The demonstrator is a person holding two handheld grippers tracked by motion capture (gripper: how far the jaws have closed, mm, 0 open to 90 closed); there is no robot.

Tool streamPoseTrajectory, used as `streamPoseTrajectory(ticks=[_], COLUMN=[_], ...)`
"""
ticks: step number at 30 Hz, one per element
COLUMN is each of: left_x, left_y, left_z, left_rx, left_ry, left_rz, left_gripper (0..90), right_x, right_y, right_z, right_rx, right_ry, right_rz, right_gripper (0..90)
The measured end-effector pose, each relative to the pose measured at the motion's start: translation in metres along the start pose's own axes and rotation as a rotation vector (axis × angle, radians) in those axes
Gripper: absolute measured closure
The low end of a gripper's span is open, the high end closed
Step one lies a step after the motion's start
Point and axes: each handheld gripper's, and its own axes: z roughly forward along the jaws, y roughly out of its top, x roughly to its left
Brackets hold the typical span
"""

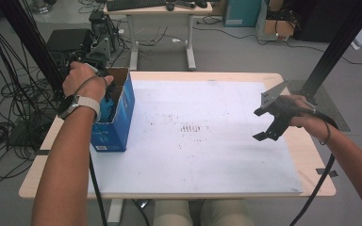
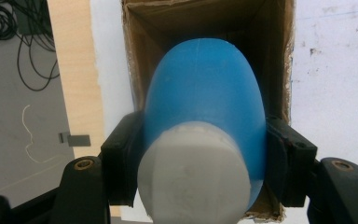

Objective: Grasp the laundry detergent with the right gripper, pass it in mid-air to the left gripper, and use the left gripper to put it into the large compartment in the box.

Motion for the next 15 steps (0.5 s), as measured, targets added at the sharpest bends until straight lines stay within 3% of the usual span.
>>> streamPoseTrajectory(ticks=[15], left_x=[-0.002], left_y=[-0.002], left_z=[0.019], left_rx=[0.010], left_ry=[0.000], left_rz=[0.023], left_gripper=[38.3], right_x=[0.000], right_y=[-0.001], right_z=[0.001], right_rx=[0.007], right_ry=[0.000], right_rz=[0.013], right_gripper=[3.8])
